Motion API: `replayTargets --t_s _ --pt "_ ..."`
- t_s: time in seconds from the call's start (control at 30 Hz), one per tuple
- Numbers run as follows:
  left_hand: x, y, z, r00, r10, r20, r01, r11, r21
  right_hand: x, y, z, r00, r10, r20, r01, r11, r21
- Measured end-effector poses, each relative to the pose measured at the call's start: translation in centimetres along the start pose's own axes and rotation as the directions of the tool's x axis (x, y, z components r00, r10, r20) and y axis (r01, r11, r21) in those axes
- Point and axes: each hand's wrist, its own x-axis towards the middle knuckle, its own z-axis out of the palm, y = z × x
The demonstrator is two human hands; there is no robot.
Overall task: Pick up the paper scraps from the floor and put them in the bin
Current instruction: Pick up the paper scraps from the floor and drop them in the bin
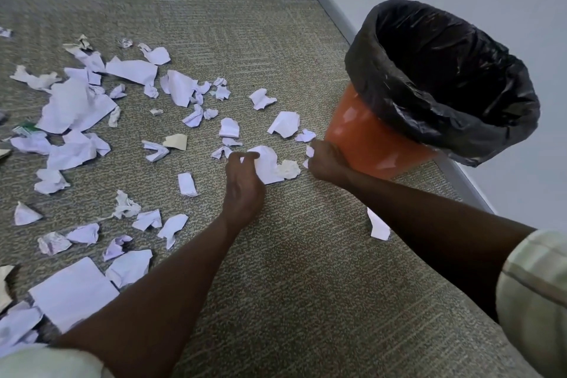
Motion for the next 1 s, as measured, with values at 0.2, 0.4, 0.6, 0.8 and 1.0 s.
replayTargets --t_s 0.2,0.4,0.6,0.8,1.0 --pt "-0.3 -0.3 1.5 0.971 0.212 0.111 -0.227 0.962 0.150 -1.1 -2.7 1.6 0.951 -0.047 0.305 0.006 0.991 0.133" --pt "-0.3 -0.8 1.2 0.990 0.136 0.036 -0.135 0.991 -0.022 -1.8 -5.0 3.1 0.951 -0.082 0.299 0.018 0.977 0.211" --pt "-0.4 2.8 -1.3 0.990 -0.122 0.074 0.141 0.922 -0.360 -2.3 -7.2 2.7 0.907 0.055 0.417 -0.356 0.628 0.692" --pt "0.0 3.8 -1.7 0.957 -0.215 0.195 0.284 0.832 -0.477 -2.7 -7.6 2.2 0.906 0.049 0.421 -0.402 0.414 0.817" --pt "0.3 5.9 -3.6 0.946 -0.263 0.188 0.323 0.766 -0.556 -3.3 -8.3 0.4 0.933 0.025 0.360 -0.351 0.293 0.889"
